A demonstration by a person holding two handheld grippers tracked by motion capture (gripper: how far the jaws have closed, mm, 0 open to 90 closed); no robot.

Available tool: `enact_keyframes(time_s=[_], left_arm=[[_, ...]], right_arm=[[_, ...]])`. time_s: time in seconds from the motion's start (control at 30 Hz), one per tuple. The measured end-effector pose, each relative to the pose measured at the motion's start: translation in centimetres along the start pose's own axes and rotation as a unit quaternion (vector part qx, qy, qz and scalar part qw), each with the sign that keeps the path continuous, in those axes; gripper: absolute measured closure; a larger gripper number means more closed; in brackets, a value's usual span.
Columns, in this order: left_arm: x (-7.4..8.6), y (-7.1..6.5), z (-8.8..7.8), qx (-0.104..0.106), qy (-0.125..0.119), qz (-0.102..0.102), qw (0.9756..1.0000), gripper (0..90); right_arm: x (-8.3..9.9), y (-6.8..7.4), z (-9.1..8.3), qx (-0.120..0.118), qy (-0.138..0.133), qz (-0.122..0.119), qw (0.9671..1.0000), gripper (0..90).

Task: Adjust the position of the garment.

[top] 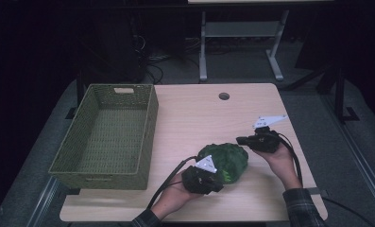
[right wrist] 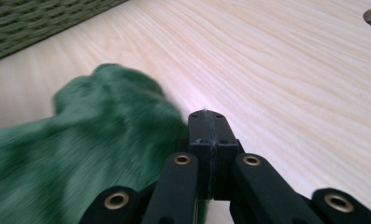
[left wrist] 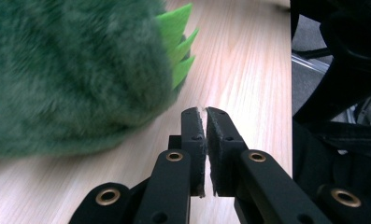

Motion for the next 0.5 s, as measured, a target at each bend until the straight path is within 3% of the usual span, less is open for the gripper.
enact_keyframes(time_s=[0.23,0.5], left_arm=[[-0.6,-0.2,0.9,-0.010,-0.014,0.000,0.9999,85.4],[0.4,2.0,2.1,-0.041,0.001,-0.015,0.9991,87.1]], right_arm=[[-0.7,-0.8,2.7,-0.014,0.020,0.004,0.9997,89.7],[0.1,-0.5,4.2,-0.035,0.047,0.000,0.9983,89.8]])
Point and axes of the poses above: each handheld gripper's, and its own axes: z roughly forward along the jaws, x roughly out of its underside, y roughly to its left, the point moved 3 cm from there along z, roughly forward along the jaws
